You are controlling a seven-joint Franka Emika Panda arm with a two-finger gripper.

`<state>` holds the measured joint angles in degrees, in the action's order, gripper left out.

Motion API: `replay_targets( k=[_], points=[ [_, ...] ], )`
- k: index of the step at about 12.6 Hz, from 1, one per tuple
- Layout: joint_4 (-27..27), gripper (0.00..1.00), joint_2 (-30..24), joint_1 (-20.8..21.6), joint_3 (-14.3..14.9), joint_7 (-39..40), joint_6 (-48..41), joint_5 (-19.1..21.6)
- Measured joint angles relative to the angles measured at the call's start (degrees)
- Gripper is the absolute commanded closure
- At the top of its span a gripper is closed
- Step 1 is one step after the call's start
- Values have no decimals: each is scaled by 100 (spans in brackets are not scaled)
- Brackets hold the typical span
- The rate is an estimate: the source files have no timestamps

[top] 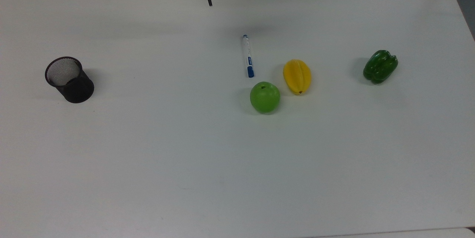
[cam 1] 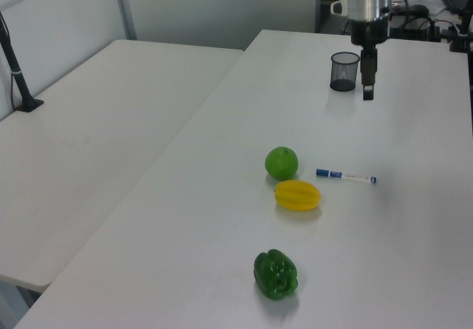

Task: Place marker
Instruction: 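Move the open gripper down over the white marker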

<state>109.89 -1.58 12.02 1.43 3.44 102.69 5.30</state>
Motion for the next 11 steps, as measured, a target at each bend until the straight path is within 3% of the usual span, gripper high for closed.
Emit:
replay_targets(
  k=[3,5,8,11],
  points=[
    [638,3,131,49,-273,-358,1117,-2],
    [764,6,403,96,-387,-519,1560,-84],
    [882,28,887,102,-478,-778,2201,-503],
    [927,42,1226,103,-504,-842,2557,-690]
  ],
)
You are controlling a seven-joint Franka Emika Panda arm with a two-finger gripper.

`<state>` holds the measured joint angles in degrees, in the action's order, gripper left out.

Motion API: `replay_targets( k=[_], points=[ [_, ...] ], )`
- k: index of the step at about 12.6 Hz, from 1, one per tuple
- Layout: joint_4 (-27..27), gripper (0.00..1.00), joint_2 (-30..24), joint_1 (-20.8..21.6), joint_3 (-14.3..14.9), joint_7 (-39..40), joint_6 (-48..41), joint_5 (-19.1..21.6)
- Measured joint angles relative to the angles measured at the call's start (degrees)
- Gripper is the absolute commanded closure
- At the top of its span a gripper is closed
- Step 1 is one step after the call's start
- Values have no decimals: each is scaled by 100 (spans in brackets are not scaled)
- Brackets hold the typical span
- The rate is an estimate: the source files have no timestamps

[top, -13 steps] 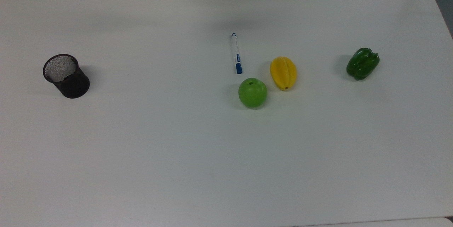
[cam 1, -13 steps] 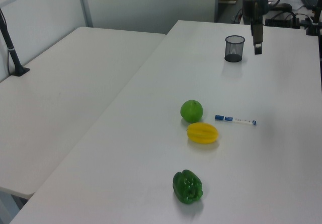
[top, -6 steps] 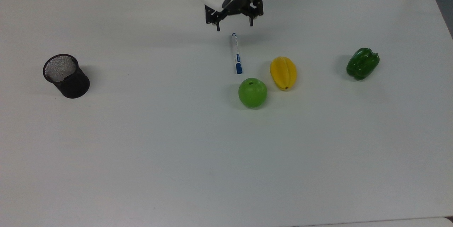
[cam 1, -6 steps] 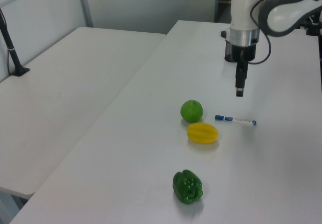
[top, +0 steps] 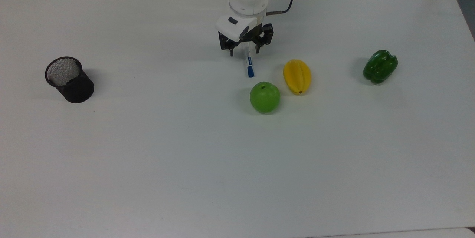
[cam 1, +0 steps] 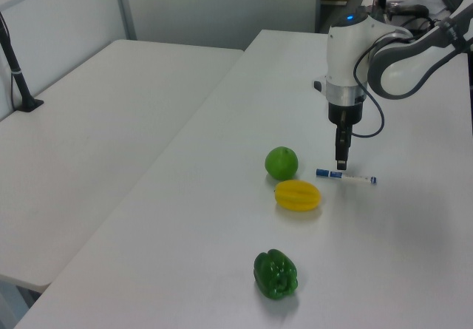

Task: Place marker
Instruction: 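Close the gripper on the marker's middle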

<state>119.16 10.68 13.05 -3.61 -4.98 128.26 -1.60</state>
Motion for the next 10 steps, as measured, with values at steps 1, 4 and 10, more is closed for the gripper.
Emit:
replay_targets(
  k=[1,4,10],
  points=[
    [0,43,52,0,0,-2,66,-2],
    [0,49,131,1,-65,-3,76,-91],
    [0,93,283,4,-193,-103,76,-309]
  ],
)
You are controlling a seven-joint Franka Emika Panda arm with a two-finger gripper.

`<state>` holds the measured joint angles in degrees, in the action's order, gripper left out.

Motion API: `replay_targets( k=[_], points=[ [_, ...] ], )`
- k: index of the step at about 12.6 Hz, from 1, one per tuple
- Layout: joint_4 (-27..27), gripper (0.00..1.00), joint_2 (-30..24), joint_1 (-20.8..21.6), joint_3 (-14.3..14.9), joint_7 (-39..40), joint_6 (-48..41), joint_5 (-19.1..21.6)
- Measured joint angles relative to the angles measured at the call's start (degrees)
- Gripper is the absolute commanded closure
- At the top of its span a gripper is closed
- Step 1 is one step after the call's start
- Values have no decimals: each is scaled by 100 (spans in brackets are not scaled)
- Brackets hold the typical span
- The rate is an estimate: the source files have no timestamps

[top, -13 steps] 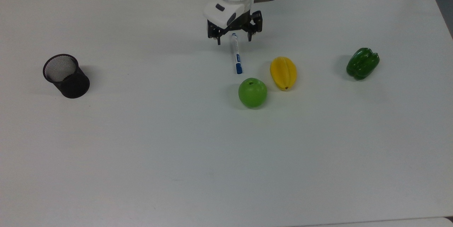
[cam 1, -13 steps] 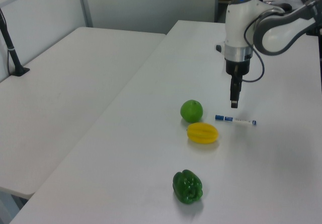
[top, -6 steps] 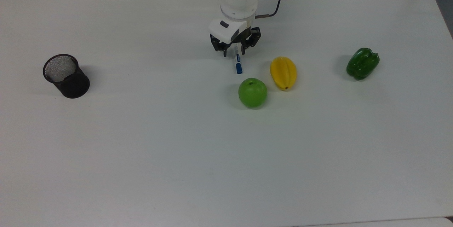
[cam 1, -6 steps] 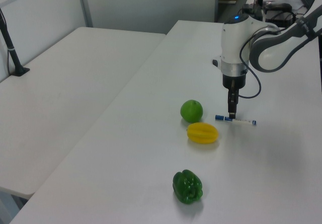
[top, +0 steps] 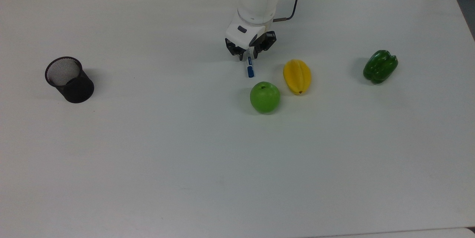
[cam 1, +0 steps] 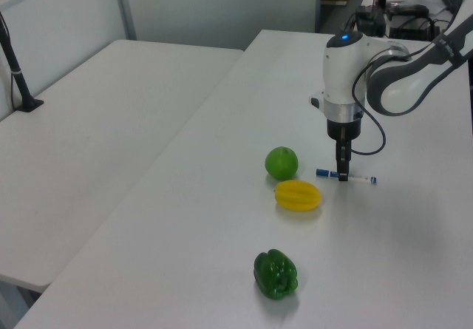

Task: Place marker
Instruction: 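Close the gripper on the marker's middle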

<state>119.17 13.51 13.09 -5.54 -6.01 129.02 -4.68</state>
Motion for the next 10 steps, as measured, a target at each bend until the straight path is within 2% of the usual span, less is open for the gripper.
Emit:
replay_targets(
  k=[1,3,10],
  points=[
    [0,98,4,0,0,-10,0,-49],
    [-6,100,8,0,0,-15,0,-57],
    [-69,100,-127,-107,4,-90,-4,-86]
  ],
)
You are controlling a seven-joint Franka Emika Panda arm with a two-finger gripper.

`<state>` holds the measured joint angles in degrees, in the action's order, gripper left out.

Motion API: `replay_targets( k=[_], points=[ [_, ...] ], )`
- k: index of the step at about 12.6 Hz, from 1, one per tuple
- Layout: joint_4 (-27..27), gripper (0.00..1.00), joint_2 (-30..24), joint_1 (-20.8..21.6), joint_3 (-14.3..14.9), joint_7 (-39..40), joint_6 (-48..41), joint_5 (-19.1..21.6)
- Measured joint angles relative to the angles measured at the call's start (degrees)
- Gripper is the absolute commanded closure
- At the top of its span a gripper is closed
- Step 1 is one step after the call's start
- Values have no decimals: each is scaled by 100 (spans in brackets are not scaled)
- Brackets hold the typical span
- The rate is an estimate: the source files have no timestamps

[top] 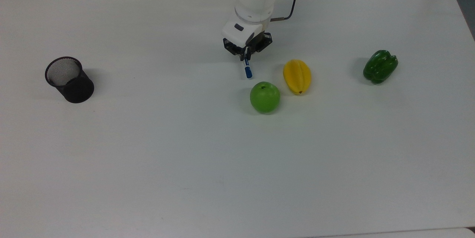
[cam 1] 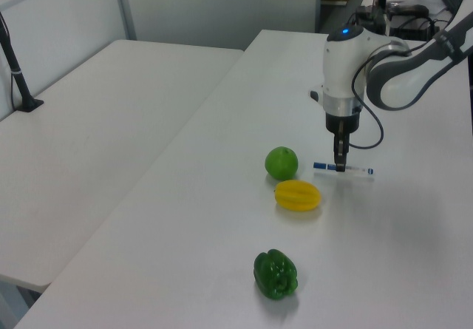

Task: Place marker
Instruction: 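Lift the marker and carry it over the black mesh cup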

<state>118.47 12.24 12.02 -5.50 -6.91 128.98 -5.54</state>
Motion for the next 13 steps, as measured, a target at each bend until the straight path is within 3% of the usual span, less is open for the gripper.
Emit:
replay_targets(
  k=[4,7,13],
  points=[
    [-294,100,-747,-277,8,-10,-729,42],
    [-978,100,-1228,-468,59,-7,-1881,324],
    [-2386,100,-1456,-523,870,824,-3340,799]
  ],
)
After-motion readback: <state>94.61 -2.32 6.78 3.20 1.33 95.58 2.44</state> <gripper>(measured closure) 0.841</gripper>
